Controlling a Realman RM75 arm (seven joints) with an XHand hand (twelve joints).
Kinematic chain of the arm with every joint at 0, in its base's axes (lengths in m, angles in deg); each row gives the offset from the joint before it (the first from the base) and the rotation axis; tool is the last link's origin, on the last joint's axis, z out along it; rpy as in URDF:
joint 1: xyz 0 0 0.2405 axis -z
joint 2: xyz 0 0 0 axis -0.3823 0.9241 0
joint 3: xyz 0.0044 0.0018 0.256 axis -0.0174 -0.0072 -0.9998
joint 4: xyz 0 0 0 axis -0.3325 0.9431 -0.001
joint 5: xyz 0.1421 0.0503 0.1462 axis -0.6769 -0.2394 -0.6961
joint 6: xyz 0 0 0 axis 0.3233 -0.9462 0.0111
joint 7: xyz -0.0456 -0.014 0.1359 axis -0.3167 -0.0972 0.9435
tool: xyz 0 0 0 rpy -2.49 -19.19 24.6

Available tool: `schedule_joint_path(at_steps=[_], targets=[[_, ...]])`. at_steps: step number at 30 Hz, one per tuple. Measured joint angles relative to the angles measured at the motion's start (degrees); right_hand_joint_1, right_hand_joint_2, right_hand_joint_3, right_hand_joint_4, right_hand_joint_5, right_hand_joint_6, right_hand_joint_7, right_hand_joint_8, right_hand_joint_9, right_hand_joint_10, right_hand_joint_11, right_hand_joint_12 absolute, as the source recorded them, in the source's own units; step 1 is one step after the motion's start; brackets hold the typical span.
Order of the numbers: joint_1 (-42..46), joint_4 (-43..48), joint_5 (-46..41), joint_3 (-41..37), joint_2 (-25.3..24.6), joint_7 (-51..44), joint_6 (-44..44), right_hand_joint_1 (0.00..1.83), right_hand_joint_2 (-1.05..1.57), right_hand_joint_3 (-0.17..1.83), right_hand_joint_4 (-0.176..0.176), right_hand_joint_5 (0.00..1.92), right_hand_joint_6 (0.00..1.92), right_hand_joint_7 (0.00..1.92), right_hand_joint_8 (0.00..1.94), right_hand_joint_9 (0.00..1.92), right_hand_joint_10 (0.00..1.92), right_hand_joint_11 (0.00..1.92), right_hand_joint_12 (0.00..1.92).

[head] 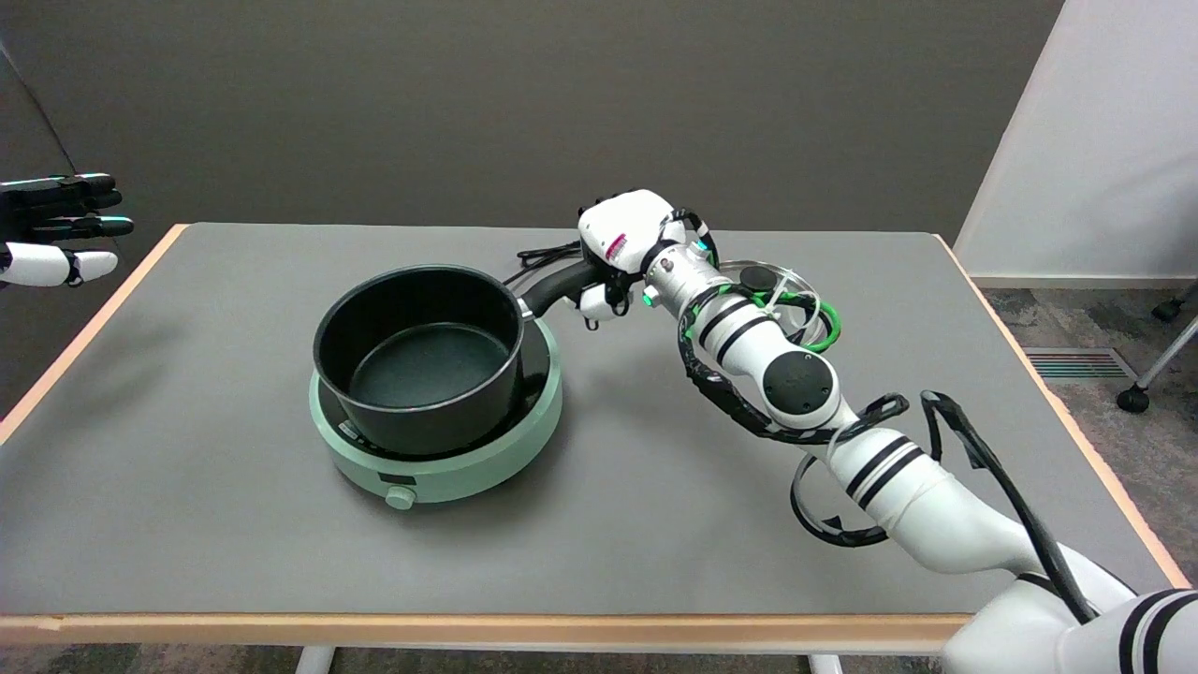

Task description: Pick up the soup pot.

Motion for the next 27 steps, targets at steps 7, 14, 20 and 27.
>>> schedule_joint_path(at_steps=[7,14,20,27], targets=[[-0.08,-0.11,-0.77,0.35,0.35,0.0,0.41,0.86,0.78,0.69,-0.084,1.54,1.54,1.54,1.54,1.54,1.54,1.54,1.54],[-0.15,-0.22,-1.57,0.56,0.67,0.0,1.22,0.87,0.79,0.74,-0.083,1.53,1.53,1.53,1.53,1.53,1.53,1.53,1.53],[-0.17,-0.27,-2.18,0.71,0.93,0.0,2.04,0.88,0.79,0.77,-0.083,1.53,1.53,1.53,1.53,1.53,1.53,1.53,1.53],[-0.23,-0.27,-2.93,0.96,1.15,0.0,3.06,0.88,0.79,0.81,-0.083,1.53,1.53,1.53,1.53,1.53,1.53,1.53,1.53]])
